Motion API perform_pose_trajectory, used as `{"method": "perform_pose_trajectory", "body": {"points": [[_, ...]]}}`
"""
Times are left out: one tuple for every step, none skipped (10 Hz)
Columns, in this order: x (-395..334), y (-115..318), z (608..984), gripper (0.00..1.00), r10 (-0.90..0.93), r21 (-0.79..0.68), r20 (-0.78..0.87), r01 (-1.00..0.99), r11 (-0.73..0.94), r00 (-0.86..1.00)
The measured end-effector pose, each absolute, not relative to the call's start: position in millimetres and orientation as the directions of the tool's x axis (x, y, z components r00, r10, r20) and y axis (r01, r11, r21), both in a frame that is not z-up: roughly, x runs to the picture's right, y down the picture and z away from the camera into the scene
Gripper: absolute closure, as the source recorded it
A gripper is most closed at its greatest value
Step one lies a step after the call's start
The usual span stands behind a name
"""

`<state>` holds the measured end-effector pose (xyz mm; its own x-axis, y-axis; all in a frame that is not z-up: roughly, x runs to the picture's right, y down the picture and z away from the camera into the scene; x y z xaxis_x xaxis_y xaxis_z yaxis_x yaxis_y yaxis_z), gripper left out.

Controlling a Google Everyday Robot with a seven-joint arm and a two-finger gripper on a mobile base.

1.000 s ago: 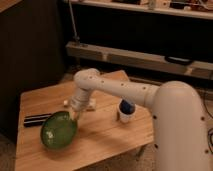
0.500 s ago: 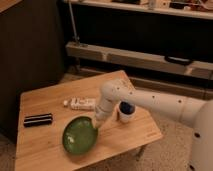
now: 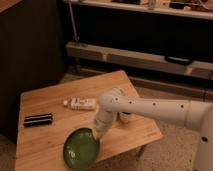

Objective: Drag the ceramic bowl in a circle

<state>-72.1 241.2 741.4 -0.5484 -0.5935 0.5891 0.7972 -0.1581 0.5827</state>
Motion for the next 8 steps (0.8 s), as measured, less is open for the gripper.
{"method": "perform_pose_trajectory", "body": {"points": [[-93, 239, 744, 1.0, -0.581, 0.594, 0.581, 0.785, -0.177, -0.57], [-124, 231, 750, 1.0, -0.571, 0.608, 0.565, 0.769, -0.199, -0.595], [-148, 218, 753, 1.0, -0.574, 0.619, 0.546, 0.755, -0.215, -0.611], [-167, 204, 755, 1.0, -0.572, 0.624, 0.536, 0.748, -0.228, -0.621], [-184, 187, 757, 1.0, -0.575, 0.632, 0.521, 0.738, -0.238, -0.631], [-205, 165, 763, 1.0, -0.573, 0.635, 0.511, 0.731, -0.25, -0.64], [-221, 142, 770, 1.0, -0.57, 0.632, 0.511, 0.731, -0.257, -0.643], [-227, 123, 779, 1.0, -0.57, 0.623, 0.52, 0.739, -0.257, -0.636]]}}
